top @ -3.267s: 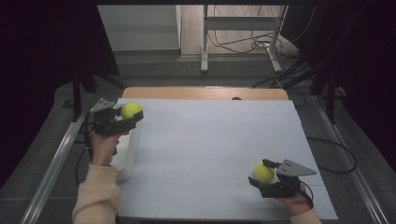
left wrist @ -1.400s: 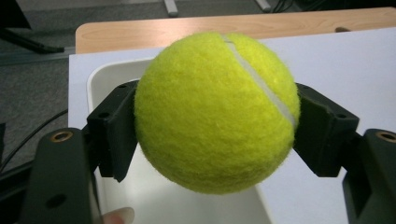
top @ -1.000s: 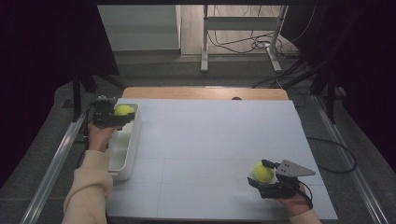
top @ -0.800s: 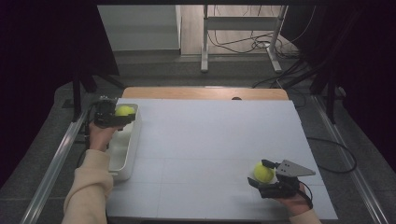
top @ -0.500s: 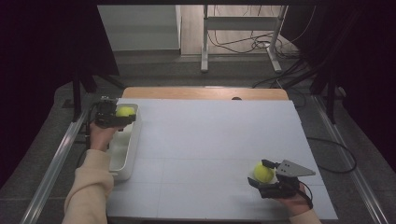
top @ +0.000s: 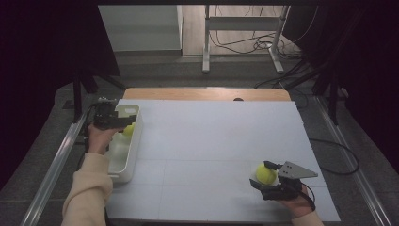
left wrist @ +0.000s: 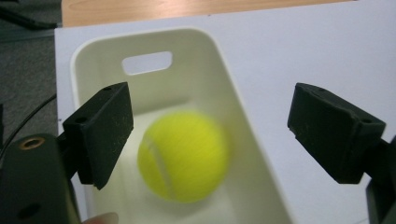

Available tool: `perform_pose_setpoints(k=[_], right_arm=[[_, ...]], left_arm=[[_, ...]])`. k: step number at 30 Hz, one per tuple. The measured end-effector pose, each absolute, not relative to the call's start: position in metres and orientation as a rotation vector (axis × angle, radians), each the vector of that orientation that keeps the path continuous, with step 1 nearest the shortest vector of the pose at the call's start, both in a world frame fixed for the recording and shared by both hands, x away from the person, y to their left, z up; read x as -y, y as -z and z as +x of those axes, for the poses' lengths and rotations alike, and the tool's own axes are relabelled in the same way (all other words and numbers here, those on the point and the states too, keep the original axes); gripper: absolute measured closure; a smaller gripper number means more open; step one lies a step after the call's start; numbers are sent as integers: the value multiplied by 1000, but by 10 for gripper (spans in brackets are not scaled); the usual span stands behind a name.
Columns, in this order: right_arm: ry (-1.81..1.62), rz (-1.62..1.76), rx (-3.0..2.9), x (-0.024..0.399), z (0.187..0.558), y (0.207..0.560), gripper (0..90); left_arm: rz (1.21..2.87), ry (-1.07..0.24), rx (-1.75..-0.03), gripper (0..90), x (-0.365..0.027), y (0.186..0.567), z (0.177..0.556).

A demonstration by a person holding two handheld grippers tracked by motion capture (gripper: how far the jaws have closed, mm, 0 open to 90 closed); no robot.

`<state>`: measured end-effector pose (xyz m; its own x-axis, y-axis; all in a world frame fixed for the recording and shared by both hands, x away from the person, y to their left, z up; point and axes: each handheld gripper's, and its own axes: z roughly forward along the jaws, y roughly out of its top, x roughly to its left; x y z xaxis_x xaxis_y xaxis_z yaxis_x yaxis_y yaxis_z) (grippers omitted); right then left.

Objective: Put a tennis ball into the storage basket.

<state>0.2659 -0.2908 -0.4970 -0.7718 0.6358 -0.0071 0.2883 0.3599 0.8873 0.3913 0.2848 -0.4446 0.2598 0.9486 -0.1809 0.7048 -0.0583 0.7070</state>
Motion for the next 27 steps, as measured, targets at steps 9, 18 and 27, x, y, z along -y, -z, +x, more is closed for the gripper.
perform_pose_setpoints(k=[9, 18, 27], right_arm=[[-1375, 813, -2272, 291, 265, 497, 131], [-1395, 805, -2256, 292, 265, 495, 132], [-1403, 803, -2242, 293, 264, 493, 132]], left_arm=[[1806, -446, -1385, 142, -274, 434, 376], [1790, -473, -1259, 137, -258, 422, 353], [1776, -454, -1193, 138, -249, 421, 340]])
